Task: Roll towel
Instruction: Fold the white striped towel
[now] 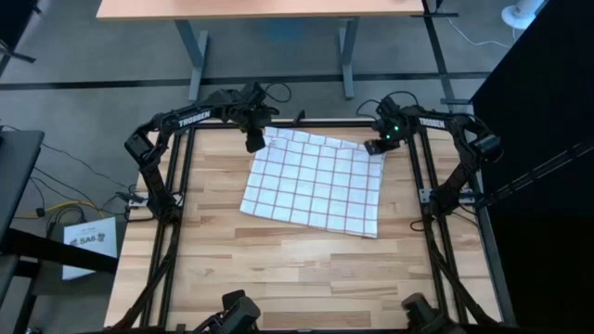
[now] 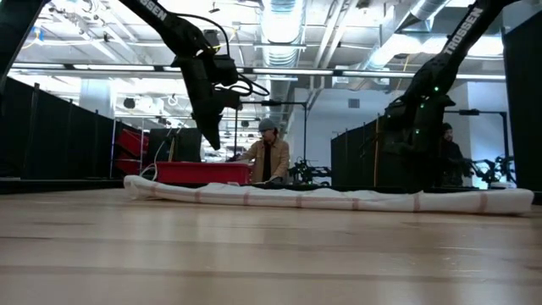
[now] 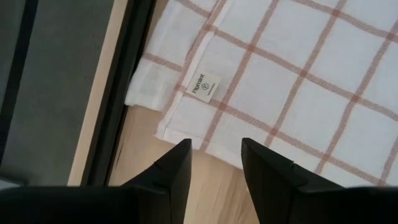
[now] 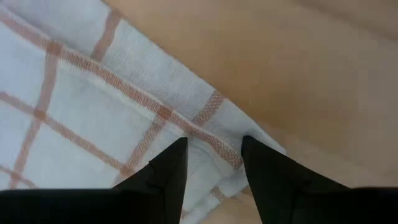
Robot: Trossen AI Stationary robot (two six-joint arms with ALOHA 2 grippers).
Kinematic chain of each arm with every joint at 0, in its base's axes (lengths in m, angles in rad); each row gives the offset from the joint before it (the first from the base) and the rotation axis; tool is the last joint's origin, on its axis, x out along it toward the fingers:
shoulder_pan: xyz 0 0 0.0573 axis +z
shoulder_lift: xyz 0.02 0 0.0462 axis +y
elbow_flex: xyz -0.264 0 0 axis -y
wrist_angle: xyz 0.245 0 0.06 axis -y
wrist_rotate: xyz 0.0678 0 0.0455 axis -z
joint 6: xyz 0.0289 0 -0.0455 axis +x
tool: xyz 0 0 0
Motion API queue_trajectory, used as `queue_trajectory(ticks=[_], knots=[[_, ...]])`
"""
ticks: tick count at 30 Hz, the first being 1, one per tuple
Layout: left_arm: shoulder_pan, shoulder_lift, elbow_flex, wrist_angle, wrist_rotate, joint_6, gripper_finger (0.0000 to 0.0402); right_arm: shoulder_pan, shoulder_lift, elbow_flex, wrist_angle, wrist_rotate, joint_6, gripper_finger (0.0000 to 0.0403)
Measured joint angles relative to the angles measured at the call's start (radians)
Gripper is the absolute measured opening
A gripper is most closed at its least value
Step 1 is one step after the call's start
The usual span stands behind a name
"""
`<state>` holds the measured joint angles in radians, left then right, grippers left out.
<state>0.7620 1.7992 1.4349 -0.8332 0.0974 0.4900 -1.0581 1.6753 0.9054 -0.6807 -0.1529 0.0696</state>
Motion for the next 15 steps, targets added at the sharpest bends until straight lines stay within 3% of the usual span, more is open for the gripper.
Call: queue_trajectory(ticks=[15], knots=[[0.000, 0.026, 0.019, 0.078, 0.013, 0.000, 0.0125, 0.005, -0.028, 0.000, -0.052, -0.009, -0.024, 0.0066]])
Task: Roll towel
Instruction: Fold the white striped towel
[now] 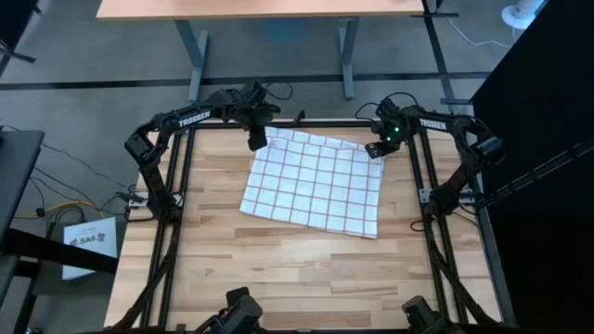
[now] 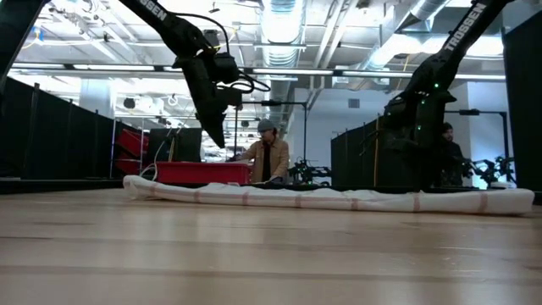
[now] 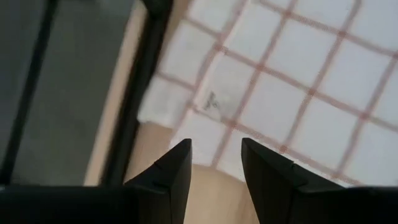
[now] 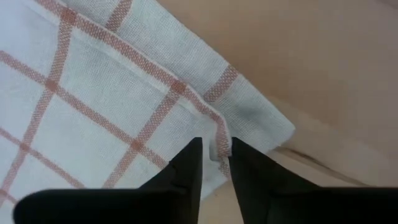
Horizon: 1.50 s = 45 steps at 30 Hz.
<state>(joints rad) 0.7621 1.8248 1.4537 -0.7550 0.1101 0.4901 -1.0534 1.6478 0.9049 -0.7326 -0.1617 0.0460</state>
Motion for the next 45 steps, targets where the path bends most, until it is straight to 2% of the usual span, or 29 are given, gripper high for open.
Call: queue_trajectory(ticks=[7, 9, 13, 16, 20, 24, 37, 45], knots=[[0.000, 0.061, 0.045, 0.101, 0.032, -0.006, 0.0125, 0.000, 0.000, 0.000, 0.003, -0.001, 0.006, 0.0059], [-0.001, 0.124, 0.094, 0.090, 0.036, 0.021, 0.0125, 0.000, 0.000, 0.000, 0.003, -0.002, 0.010, 0.0059], [0.001, 0.261, 0.245, 0.064, 0.047, 0.037, 0.0125, 0.011, 0.000, -0.001, -0.001, -0.002, 0.022, 0.0059], [0.003, 0.355, 0.394, 0.024, 0.094, 0.040, 0.0125, 0.023, 0.000, -0.001, 0.002, -0.002, 0.025, 0.0059], [-0.007, 0.484, 0.580, -0.084, 0.153, 0.055, 0.0125, 0.037, 0.000, -0.001, 0.006, -0.002, 0.025, 0.0059], [-0.022, 0.581, 0.692, -0.198, 0.157, 0.091, 0.0125, 0.050, 0.000, -0.001, 0.005, -0.002, 0.026, 0.0059], [-0.007, 0.651, 0.684, -0.186, 0.178, 0.068, 0.0125, 0.052, 0.000, -0.001, 0.006, -0.002, 0.025, 0.0059], [-0.011, 0.650, 0.667, -0.166, 0.198, 0.051, 0.0125, 0.052, 0.000, -0.001, 0.005, -0.002, 0.024, 0.0059]])
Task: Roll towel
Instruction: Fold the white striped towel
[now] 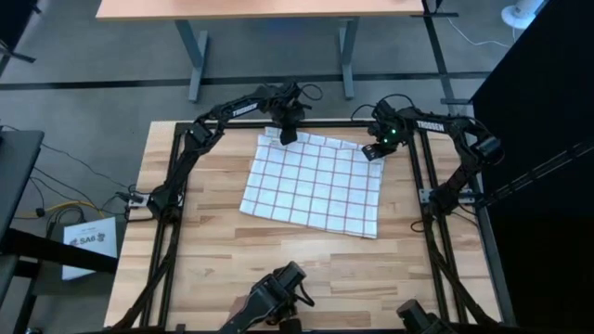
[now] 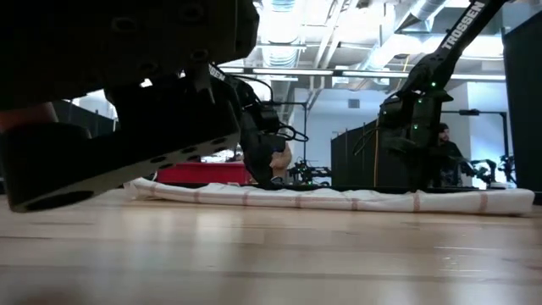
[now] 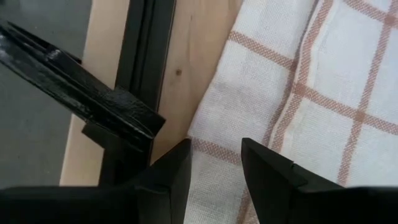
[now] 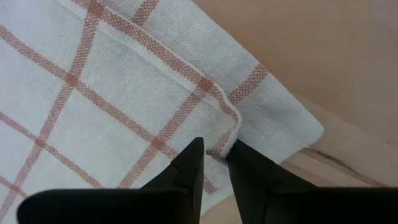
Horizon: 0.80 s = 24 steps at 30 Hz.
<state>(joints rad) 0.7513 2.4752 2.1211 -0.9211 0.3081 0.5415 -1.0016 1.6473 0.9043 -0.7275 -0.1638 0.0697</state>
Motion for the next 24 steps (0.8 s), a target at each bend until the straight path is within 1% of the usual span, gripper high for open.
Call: queue_trajectory(ticks=[9, 13, 21, 24], knots=[[-0.002, -0.006, -0.028, 0.020, 0.004, -0.004, 0.0125, 0.000, 0.000, 0.000, 0.002, 0.000, 0.001, 0.0057], [-0.002, -0.006, -0.029, 0.023, 0.004, -0.005, 0.0125, -0.002, 0.000, 0.000, -0.003, 0.001, 0.006, 0.0029], [-0.003, -0.005, -0.030, 0.034, 0.003, -0.006, 0.0125, -0.002, 0.000, 0.000, -0.006, 0.003, 0.009, 0.0004], [-0.007, 0.008, -0.027, 0.035, -0.002, 0.001, 0.0125, -0.002, 0.000, 0.000, -0.006, 0.003, 0.012, 0.0001]])
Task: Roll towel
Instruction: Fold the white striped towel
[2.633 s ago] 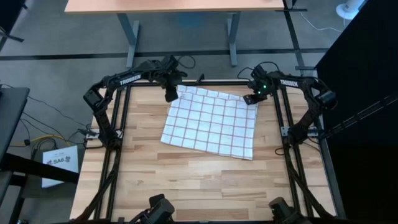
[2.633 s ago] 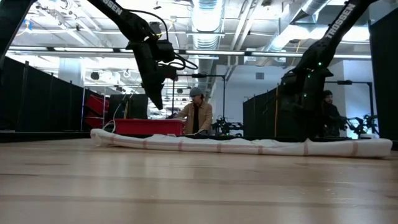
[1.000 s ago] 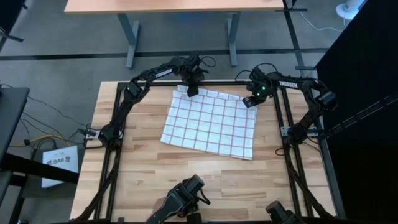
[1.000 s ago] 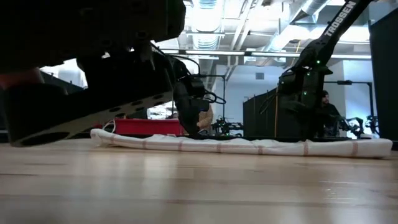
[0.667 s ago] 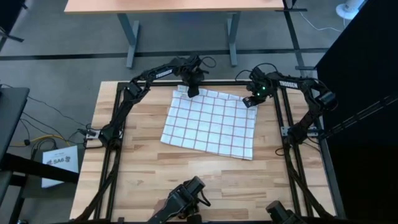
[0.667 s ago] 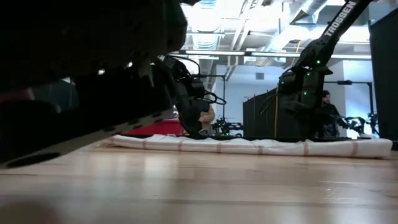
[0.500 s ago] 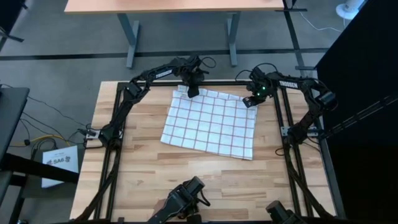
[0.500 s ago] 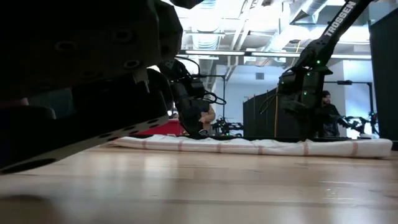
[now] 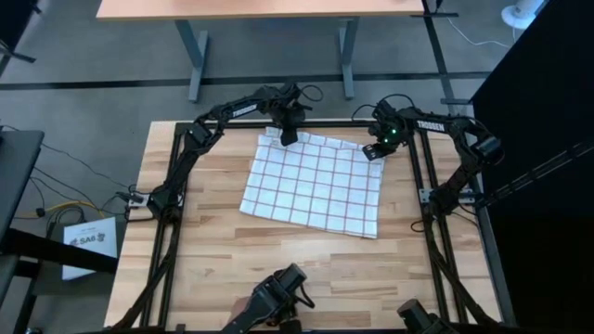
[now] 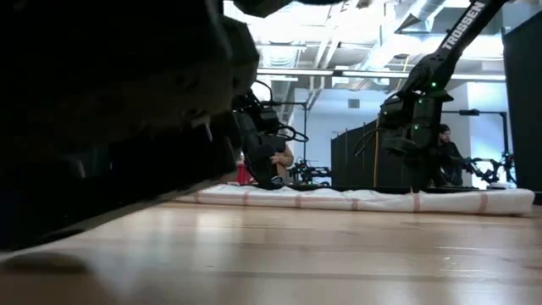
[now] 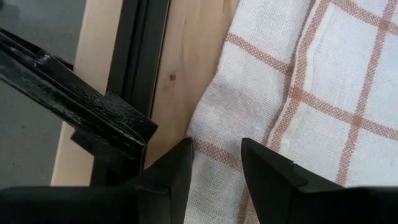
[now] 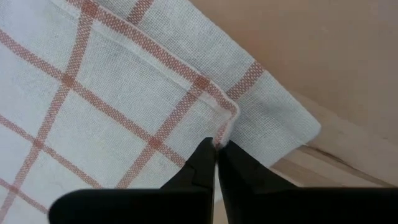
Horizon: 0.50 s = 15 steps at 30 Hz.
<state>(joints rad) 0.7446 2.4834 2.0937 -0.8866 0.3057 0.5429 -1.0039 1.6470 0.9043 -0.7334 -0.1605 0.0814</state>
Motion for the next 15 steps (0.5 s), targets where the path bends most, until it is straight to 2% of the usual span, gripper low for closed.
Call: queue_trajectory(ticks=[3, 15], knots=[[-0.006, 0.001, 0.000, -0.008, -0.042, 0.009, 0.0124, 0.000, 0.000, 0.002, -0.002, 0.001, 0.001, 0.0000], [-0.007, 0.004, -0.001, -0.034, -0.072, 0.002, 0.0124, -0.021, -0.001, 0.147, -0.080, 0.001, 0.001, 0.0000]])
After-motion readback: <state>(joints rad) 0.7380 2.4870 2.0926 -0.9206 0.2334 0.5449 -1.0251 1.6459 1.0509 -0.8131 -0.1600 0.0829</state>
